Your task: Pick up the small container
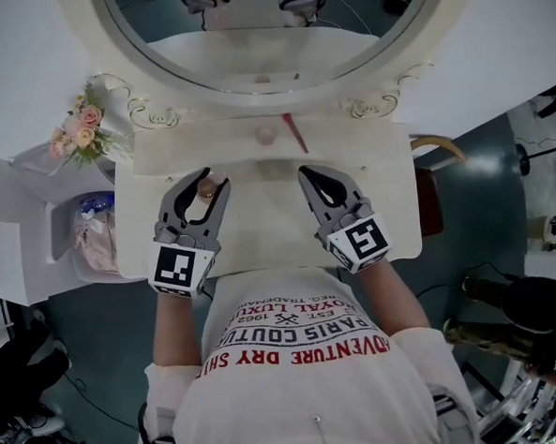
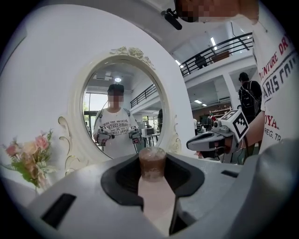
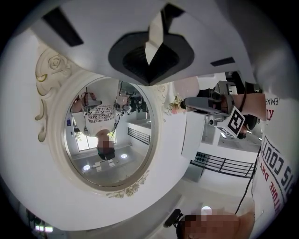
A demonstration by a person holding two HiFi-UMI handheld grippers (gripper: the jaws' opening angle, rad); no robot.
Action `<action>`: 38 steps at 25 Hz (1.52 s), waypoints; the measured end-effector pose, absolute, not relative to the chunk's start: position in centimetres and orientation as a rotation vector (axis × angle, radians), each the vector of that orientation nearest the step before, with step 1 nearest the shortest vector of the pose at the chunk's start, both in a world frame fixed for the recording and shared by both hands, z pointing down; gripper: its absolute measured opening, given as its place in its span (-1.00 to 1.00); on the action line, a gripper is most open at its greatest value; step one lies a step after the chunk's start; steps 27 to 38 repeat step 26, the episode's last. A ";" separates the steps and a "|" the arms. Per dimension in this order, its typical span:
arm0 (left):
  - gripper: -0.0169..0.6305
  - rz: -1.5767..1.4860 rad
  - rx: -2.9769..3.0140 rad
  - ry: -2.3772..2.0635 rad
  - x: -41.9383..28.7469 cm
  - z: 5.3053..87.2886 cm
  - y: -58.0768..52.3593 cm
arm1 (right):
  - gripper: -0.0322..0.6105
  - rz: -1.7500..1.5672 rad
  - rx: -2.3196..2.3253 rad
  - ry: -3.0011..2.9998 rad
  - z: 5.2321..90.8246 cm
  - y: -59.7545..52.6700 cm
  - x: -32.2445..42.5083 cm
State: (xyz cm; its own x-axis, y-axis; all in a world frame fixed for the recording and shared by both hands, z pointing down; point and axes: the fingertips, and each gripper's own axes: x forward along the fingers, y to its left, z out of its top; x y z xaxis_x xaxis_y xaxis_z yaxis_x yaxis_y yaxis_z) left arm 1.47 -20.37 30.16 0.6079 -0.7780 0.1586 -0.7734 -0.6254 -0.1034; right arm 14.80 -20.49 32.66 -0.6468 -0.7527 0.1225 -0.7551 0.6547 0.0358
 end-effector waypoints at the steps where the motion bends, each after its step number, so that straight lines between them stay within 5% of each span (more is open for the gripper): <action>1: -0.52 -0.293 -2.795 1.349 1.4 30.1 -20.4 | -0.90 0.019 1.255 -2.740 32.6 -20.5 14.7; 38: -0.52 -0.316 -2.817 1.340 2.5 31.4 -20.3 | -0.90 0.043 1.332 -2.706 32.6 -20.5 15.3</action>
